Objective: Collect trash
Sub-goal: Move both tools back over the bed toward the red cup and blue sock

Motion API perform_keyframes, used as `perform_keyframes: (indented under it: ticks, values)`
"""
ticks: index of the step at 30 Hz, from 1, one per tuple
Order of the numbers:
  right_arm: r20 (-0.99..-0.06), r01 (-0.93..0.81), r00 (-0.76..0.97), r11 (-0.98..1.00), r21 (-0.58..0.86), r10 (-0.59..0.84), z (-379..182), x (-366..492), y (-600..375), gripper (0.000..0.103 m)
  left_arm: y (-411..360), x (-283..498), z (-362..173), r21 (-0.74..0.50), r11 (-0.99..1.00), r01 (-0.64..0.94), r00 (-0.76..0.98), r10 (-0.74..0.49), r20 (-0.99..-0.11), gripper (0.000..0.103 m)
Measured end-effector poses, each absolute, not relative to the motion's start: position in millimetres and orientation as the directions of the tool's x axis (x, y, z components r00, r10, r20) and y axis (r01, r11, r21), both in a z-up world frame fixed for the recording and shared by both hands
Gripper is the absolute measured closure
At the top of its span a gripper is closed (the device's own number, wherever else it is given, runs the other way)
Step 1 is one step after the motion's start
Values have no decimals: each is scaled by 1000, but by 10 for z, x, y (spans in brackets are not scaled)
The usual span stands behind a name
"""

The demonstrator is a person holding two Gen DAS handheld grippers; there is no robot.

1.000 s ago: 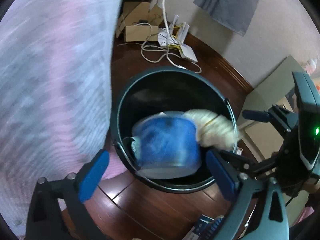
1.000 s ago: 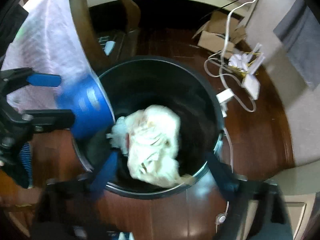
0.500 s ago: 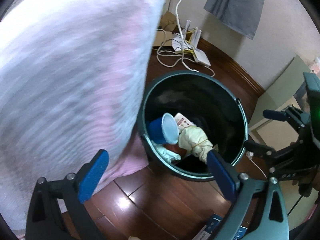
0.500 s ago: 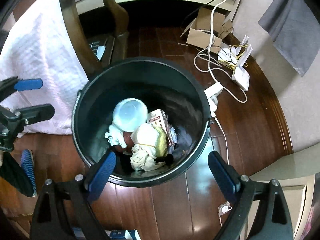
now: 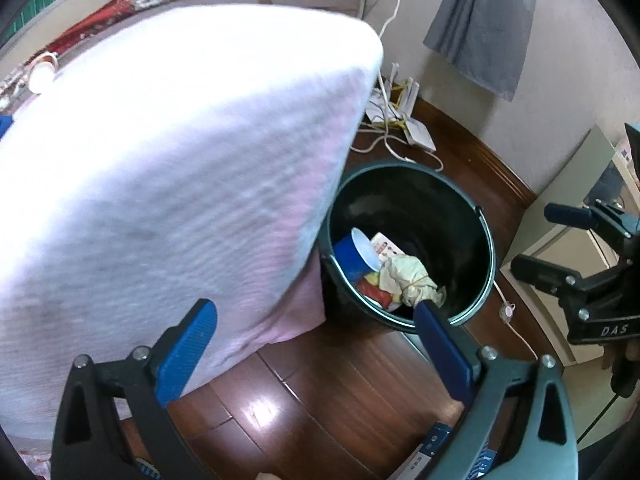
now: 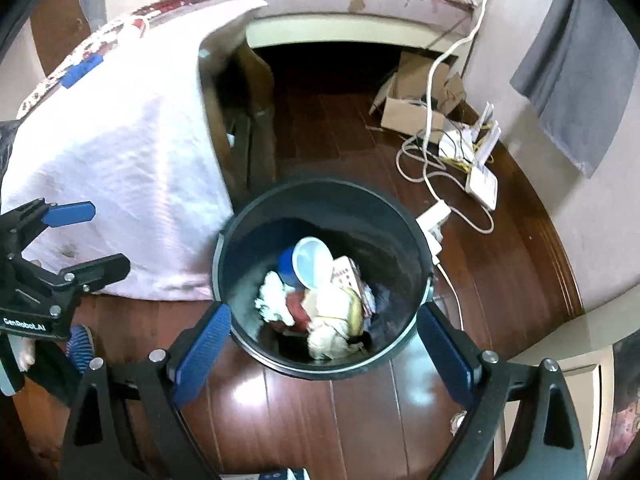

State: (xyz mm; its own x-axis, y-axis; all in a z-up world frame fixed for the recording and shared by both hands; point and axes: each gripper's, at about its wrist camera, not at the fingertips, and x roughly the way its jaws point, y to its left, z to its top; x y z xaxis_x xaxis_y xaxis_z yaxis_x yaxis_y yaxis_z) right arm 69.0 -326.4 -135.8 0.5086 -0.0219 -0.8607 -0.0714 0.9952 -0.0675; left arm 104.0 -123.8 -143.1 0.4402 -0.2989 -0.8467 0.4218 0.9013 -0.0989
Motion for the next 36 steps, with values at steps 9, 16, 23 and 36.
perform_keyframes:
  ticks: [9,16,23,36]
  values:
    - [-827,-94,563,994,-62,2,-1012,625,-2921,7,-916,960,-1070,-91,917,389,509,-296,-808,3]
    - [-789,-97,614,994,-41,27,-728,616,-2710,7,-621,897,-793,-92,934,344,570,-286,-770,3]
    - [-753,-128,655,992,-20,69,-514,697,-2442,7,-338,932,-605,-92,953,288,624,-260,-737,3]
    - [-721,-211,678,977,-7,142,-348,1058,-1838,7,219,1017,-476,-75,981,178,682,-178,-710,3]
